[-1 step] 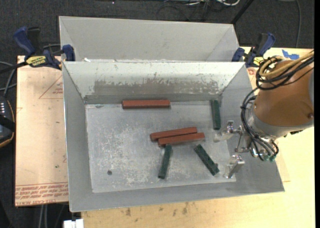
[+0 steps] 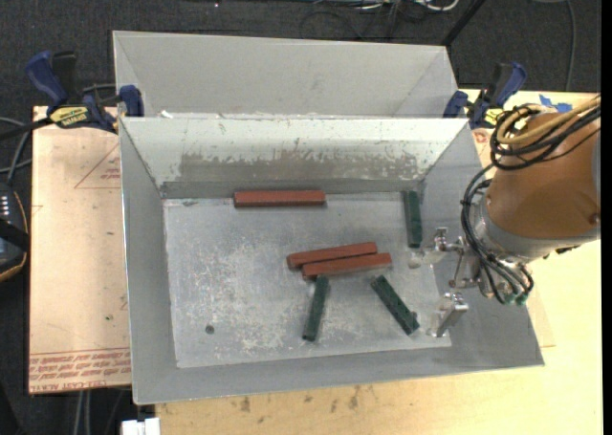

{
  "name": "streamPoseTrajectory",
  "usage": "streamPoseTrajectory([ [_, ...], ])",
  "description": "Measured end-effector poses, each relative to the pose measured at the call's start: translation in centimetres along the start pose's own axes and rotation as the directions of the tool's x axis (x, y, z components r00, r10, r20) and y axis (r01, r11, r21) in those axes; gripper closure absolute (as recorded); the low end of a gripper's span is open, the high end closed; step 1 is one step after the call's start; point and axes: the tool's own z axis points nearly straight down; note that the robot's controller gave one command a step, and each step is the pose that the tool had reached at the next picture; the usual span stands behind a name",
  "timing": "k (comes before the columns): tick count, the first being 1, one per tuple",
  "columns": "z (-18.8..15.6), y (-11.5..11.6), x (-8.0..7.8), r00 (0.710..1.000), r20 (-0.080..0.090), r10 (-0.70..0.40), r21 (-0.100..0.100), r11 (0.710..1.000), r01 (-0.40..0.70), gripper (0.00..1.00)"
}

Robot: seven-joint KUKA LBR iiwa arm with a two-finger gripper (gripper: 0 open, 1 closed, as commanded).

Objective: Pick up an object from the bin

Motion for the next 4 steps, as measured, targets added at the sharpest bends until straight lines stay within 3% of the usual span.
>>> streamPoseTrajectory([
  [1,5.7,0.0,-0.1,0.994,0.004,0.111,-0.001,0.994,-0.111,0.0],
  [2,10.6,0.0,-0.5,0.988,0.009,0.152,-0.002,0.988,-0.152,0.0],
  [3,7.7,0.0,0.3,0.977,-0.001,0.211,-0.001,0.977,-0.211,0.0],
  [4,9.1,0.0,-0.3,0.985,0.001,0.175,0.0,0.985,-0.175,0.0],
])
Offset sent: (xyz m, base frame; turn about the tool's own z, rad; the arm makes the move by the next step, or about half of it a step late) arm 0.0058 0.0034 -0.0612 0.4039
